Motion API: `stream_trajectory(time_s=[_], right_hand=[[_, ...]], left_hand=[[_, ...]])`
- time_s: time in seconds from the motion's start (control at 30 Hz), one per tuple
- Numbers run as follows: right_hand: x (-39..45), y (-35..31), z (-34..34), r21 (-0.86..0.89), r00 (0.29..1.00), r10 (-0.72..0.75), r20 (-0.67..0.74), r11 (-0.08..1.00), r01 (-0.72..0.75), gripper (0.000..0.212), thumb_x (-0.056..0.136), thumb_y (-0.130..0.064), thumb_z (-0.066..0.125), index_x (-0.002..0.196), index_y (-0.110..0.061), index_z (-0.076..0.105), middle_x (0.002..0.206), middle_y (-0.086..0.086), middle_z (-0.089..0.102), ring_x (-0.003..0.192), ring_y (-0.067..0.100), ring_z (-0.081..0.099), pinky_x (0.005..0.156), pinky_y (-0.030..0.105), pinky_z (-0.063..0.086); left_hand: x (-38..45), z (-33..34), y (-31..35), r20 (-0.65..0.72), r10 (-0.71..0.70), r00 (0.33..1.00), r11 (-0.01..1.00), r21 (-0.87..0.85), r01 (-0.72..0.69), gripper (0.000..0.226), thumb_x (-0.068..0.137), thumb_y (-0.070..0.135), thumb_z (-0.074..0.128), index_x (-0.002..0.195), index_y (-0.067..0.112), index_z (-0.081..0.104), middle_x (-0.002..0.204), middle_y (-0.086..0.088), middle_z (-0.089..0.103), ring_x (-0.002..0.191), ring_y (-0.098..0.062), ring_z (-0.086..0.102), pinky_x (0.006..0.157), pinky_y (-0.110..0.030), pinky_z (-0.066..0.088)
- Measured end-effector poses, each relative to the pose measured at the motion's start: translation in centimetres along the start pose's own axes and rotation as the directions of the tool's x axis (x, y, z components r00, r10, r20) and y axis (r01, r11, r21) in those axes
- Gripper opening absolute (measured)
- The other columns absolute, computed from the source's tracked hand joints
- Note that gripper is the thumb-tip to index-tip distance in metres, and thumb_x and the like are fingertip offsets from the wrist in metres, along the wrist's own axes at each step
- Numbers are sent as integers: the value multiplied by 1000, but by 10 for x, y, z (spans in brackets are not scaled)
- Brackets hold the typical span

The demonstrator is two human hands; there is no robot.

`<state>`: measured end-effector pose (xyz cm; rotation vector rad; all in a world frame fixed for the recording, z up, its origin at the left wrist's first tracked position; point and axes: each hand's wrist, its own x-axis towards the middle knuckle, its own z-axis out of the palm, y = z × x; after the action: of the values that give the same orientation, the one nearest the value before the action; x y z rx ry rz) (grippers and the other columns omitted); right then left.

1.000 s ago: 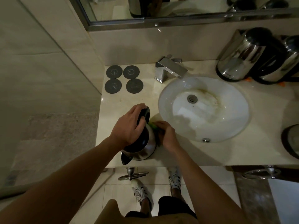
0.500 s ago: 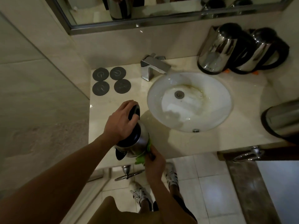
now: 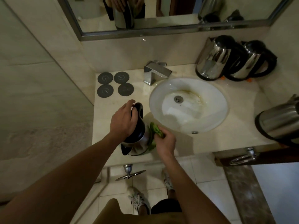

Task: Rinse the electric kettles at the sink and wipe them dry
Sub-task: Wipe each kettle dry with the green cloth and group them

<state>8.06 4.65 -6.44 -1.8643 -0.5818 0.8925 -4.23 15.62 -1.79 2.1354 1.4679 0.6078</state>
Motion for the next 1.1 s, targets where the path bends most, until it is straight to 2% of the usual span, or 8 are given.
stream_trajectory(time_s=[0.13,0.3,0.4,0.57,0.8,0.87,1.0,1.1], right_hand=[[2,-37,-10,-80,947,-303,105,947,312,36,88,-4,68,123,-13,70,117,-4,69,106,7,62,98,21,49],[1,-61,-5,-259,721,-612,326,676,690,40,88,-8,70,126,-23,68,122,-5,55,110,11,49,92,19,44],[-3,-56,6,-355,558,-640,528,430,830,39,83,-18,76,120,-27,71,121,-2,56,109,19,48,88,37,51],[-6,-65,9,-272,337,-607,720,199,941,42,93,-46,50,116,-21,72,123,4,58,111,24,47,95,41,49],[7,-83,37,-107,45,-533,845,-86,991,17,87,-30,68,99,-21,77,111,5,64,101,25,50,79,45,55],[13,-92,46,-149,93,-539,837,-61,987,12,85,-26,74,95,-21,79,106,6,65,98,26,49,79,46,54],[29,-104,54,-390,449,-506,737,225,893,25,99,-34,54,112,-26,74,121,1,54,111,24,42,97,40,40],[33,-97,48,-407,542,-553,632,358,840,22,99,-31,56,111,-25,74,118,0,55,111,20,40,96,36,40]], left_hand=[[-6,-3,-1,-104,-304,947,940,-197,280,31,94,27,30,113,13,50,93,-12,67,84,-30,62,73,-41,49],[-42,-15,-18,-47,-474,879,792,-459,402,21,99,12,41,116,10,53,109,-7,63,100,-23,59,78,-28,46],[-72,-21,-28,52,-453,890,750,-519,411,29,100,15,48,129,10,50,123,-2,56,103,-12,55,69,-5,41],[-101,-19,-35,229,-317,920,734,-555,391,64,85,27,75,138,28,39,128,17,50,111,19,48,81,-1,41],[-107,-10,-44,252,-261,932,757,-545,359,93,75,22,80,151,27,26,147,11,42,134,-4,44,109,-25,41],[-107,-11,-40,254,-261,931,763,-536,361,97,72,30,84,148,34,24,146,13,41,131,3,43,102,-12,39],[-107,-9,-35,193,-239,952,826,-475,304,102,69,29,89,138,39,15,138,23,28,126,8,33,90,6,26],[-107,-4,-36,129,-255,958,849,-445,286,104,67,26,90,139,37,16,139,16,31,130,1,31,93,6,23]])
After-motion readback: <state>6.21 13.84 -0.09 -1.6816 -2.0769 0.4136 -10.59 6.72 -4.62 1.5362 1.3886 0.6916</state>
